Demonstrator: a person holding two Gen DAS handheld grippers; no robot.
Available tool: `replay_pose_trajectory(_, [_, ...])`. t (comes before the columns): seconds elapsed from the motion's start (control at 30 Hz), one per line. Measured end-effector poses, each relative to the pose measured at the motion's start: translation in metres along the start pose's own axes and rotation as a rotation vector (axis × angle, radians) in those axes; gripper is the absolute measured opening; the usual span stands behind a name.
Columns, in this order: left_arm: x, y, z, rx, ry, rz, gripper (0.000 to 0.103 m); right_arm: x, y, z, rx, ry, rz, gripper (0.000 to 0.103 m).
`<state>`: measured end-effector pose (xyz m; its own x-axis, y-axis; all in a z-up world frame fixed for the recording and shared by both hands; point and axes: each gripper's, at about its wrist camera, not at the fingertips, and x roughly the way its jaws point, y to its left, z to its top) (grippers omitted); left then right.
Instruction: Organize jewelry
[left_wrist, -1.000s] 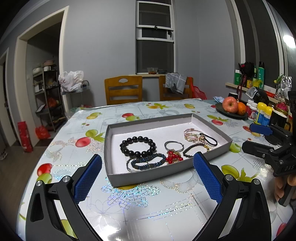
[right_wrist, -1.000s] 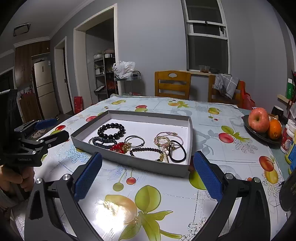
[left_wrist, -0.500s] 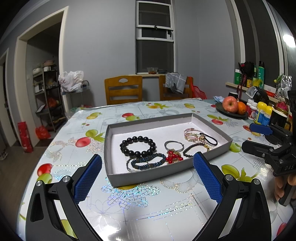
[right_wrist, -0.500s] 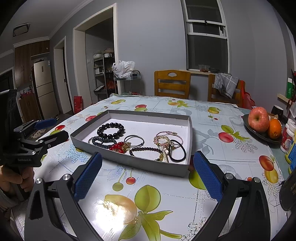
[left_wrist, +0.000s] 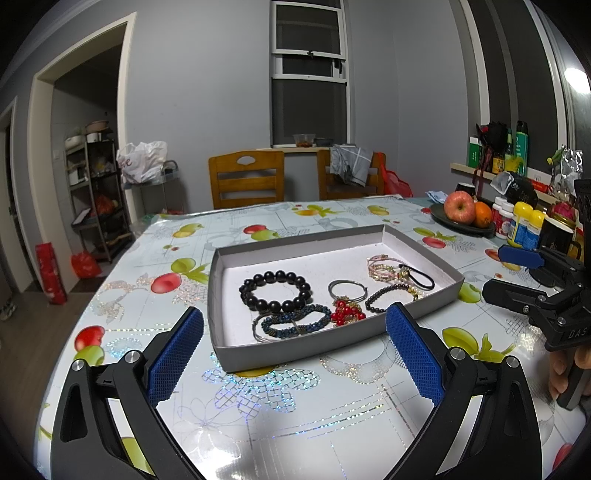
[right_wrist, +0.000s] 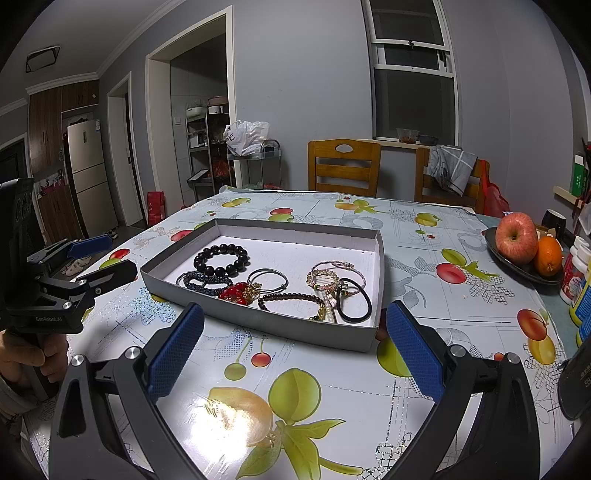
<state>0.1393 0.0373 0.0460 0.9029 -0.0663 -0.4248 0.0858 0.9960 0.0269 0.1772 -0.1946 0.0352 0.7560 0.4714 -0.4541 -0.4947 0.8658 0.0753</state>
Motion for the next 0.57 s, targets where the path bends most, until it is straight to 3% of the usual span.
replay_pose_trajectory(0.57, [0.0007,0.0045,-0.0039,-0.009,0.006,0.004,0.098,-0.0001,-0.0002,0.0003,0.0,0.0,0.0,0.097])
